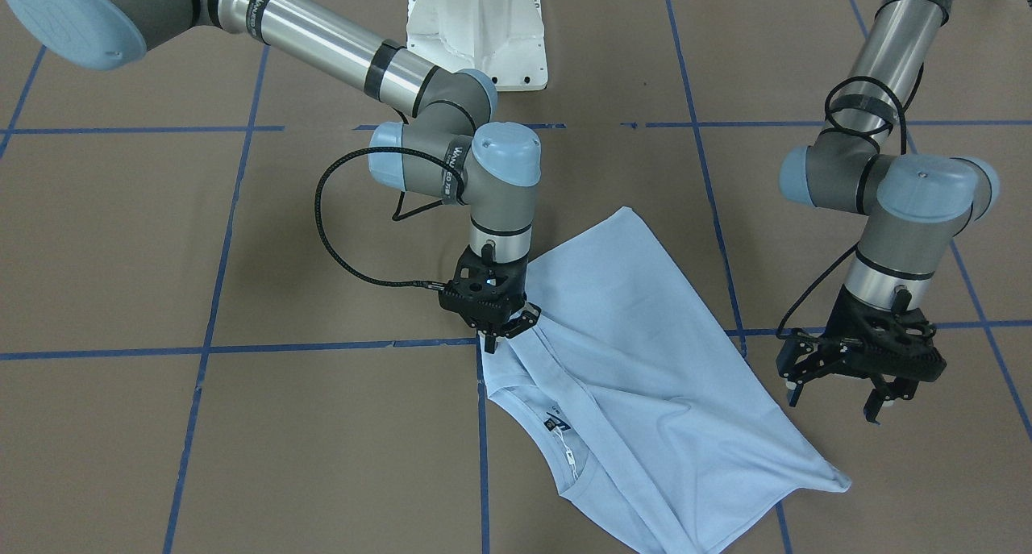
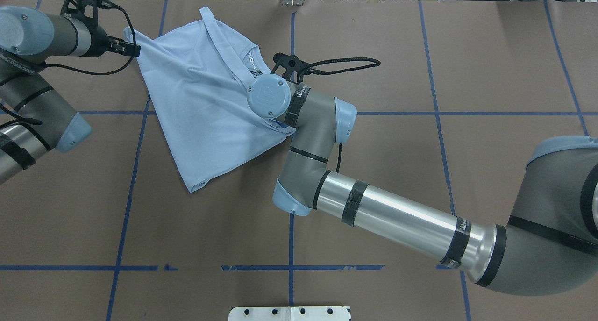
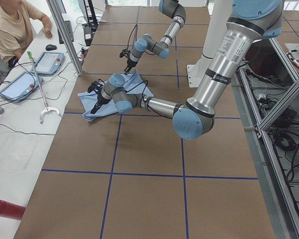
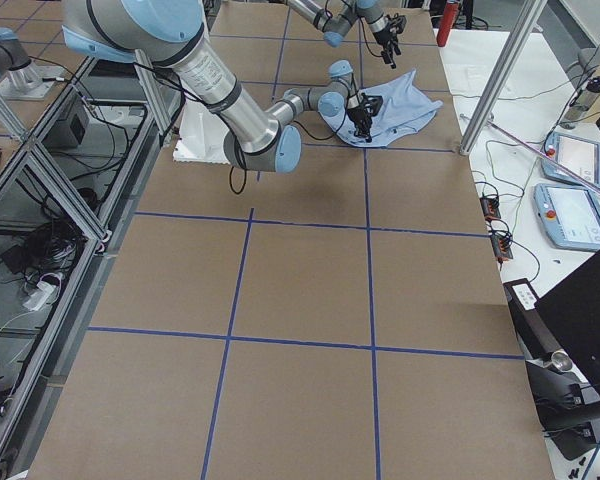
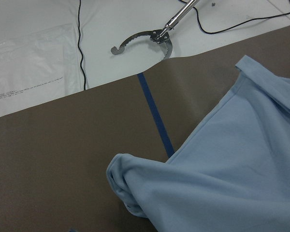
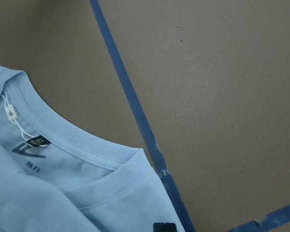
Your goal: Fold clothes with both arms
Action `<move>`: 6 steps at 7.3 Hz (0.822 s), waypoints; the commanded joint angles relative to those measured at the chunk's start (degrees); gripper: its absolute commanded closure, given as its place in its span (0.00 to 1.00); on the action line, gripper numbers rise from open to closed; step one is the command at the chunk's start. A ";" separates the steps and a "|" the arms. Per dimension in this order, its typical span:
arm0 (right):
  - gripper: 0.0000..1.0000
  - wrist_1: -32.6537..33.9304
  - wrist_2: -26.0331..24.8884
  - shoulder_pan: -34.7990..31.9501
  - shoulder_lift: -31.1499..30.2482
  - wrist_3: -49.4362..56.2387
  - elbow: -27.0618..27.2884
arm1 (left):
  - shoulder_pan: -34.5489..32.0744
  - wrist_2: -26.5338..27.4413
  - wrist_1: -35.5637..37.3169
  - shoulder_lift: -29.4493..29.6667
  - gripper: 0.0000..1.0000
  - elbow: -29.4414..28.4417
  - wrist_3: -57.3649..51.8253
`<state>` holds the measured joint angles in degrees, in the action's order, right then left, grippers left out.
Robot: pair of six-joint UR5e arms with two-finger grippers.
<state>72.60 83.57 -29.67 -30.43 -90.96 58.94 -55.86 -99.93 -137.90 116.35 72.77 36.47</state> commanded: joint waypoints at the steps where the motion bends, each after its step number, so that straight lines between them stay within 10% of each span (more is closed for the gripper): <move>1: 1.00 1.84 0.19 -0.13 -0.33 0.17 1.53 | 0.05 0.00 0.00 0.01 0.00 0.00 0.00; 3: 1.00 2.02 0.11 -0.13 -2.61 2.08 3.89 | 0.14 0.00 -0.09 0.01 0.00 0.00 0.09; 5: 0.43 1.84 -0.16 0.13 -2.88 2.71 3.38 | 0.14 0.00 -0.09 0.01 0.00 0.00 0.09; 6: 0.44 1.84 -0.16 0.14 -2.80 2.63 3.29 | 0.14 0.00 -0.09 0.01 0.00 0.00 0.09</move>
<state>74.46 83.45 -29.62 -33.19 -88.42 62.35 -55.72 -99.93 -137.98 116.37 72.77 36.54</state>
